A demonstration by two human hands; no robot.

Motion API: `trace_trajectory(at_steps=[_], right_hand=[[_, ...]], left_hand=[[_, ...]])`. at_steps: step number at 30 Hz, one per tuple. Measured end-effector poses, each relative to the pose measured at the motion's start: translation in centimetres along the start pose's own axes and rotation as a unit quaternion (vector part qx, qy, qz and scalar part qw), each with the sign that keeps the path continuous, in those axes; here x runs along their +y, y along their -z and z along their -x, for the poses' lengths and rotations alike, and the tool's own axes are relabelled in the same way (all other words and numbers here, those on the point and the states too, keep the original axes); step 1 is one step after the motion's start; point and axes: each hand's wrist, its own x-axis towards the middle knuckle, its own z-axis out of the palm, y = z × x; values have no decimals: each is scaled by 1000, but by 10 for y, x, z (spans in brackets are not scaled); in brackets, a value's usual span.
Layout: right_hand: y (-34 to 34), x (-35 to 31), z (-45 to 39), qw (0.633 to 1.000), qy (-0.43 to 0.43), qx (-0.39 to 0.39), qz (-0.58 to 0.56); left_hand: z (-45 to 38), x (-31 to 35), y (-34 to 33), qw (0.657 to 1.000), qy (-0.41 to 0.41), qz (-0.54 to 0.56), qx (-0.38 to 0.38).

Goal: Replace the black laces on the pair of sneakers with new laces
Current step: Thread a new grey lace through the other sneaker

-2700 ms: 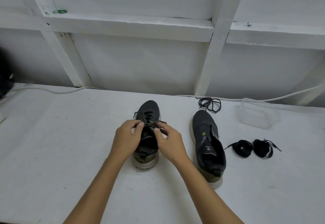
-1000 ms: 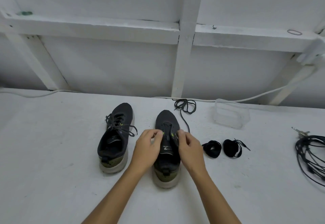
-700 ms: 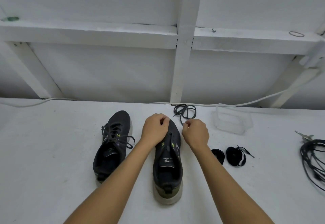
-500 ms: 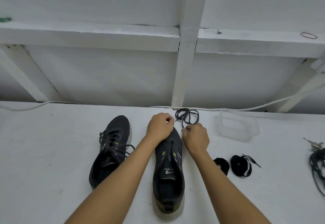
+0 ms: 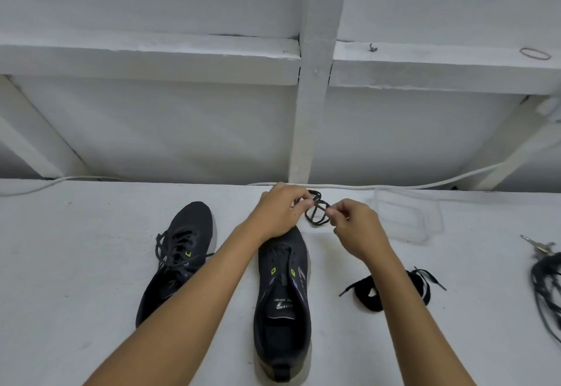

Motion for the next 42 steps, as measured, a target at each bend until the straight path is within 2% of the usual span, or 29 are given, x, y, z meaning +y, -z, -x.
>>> trace_trajectory(at_steps=[4, 7, 9, 11, 13, 15, 17, 19, 21, 25, 27, 29, 31, 33, 35, 39, 40, 42], right_hand=[[17, -11, 12, 997, -2, -71, -2], [19, -21, 20, 996, 9, -84, 5], [19, -27, 25, 993, -13, -91, -78], [19, -35, 29, 966, -56, -82, -237], [20, -45, 36, 950, -53, -47, -304], [17, -50, 42, 971, 34, 1, -239], [10, -54, 45, 982, 128, 4, -137], [4, -56, 46, 982, 175, 3, -73], [0, -56, 47, 985, 166, 31, -47], [8, -50, 47, 992, 86, 88, -37], [8, -50, 51, 990, 112, 52, -71], [3, -57, 59, 983, 155, -32, -96], [-6, -62, 65, 974, 200, -95, -59], [-14, -61, 63, 971, 222, -90, -23], [-13, -57, 61, 979, 191, -52, -49], [9, -43, 52, 984, -13, 57, -169], [12, -40, 53, 985, -30, 44, -165], [6, -49, 61, 988, -16, -43, -146]], left_hand=[[5, 8, 26, 999, 12, 35, 18], [12, 13, 45, 996, 18, 58, 58], [18, 14, 55, 994, 27, 75, 71], [27, 13, 62, 994, 38, 87, 58], [39, 17, 66, 995, 42, 82, 36], [49, 24, 66, 995, 37, 87, 32], [58, 32, 67, 993, 26, 108, 40], [65, 40, 69, 992, 20, 117, 42], [72, 40, 76, 992, 33, 113, 33], [90, 28, 89, 992, 76, 99, 4], [96, 26, 89, 993, 85, 86, 10], [96, 29, 87, 992, 80, 96, 21], [96, 35, 82, 991, 61, 117, 19], [96, 39, 81, 991, 49, 121, 12], [99, 37, 85, 992, 56, 112, 12], [110, 18, 96, 992, 83, 90, 23], [113, 16, 97, 991, 91, 92, 27], [114, 19, 93, 991, 94, 90, 32]])
